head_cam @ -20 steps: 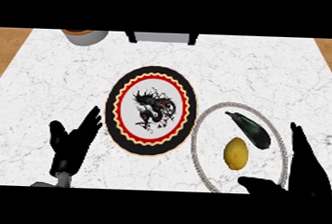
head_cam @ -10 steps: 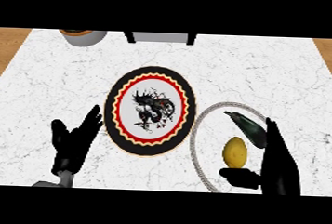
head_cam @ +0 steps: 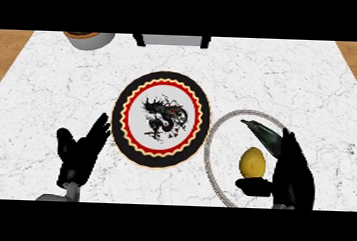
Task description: Pick the lemon from the placemat and place it in the plate
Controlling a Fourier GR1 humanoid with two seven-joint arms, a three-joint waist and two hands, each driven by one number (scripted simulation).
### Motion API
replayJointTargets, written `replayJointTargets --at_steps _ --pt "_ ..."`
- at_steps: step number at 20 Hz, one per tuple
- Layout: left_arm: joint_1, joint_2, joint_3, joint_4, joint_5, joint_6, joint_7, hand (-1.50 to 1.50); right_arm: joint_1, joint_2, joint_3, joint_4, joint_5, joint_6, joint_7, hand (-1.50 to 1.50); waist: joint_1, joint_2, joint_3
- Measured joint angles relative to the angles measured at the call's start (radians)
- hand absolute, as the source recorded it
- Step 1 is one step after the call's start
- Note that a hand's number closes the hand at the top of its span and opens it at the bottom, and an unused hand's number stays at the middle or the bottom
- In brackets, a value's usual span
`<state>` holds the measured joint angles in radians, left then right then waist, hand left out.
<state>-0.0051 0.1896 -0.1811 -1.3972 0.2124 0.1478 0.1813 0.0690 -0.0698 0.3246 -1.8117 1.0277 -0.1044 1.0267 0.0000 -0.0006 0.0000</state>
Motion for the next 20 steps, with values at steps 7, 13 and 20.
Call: replayJointTargets --at_steps 7,13,20 --pt "0.006 -0.016 0.027 0.006 -0.023 -0.032 -0.009 0.0 -0.038 0.03 -0.028 0.118 -0.012 -0.005 -0.023 -1.5 0.001 0.0 0.001" --pt "0.023 -0.008 0.053 -0.02 -0.025 -0.061 0.005 0.0 -0.044 0.032 -0.028 0.182 -0.012 0.011 -0.058 1.5 0.0 -0.005 -0.006" --pt "0.007 -0.032 0.061 -0.002 -0.05 -0.061 0.012 0.0 -0.06 0.007 -0.033 0.221 0.034 0.001 -0.108 1.5 -0.002 -0.011 -0.013"
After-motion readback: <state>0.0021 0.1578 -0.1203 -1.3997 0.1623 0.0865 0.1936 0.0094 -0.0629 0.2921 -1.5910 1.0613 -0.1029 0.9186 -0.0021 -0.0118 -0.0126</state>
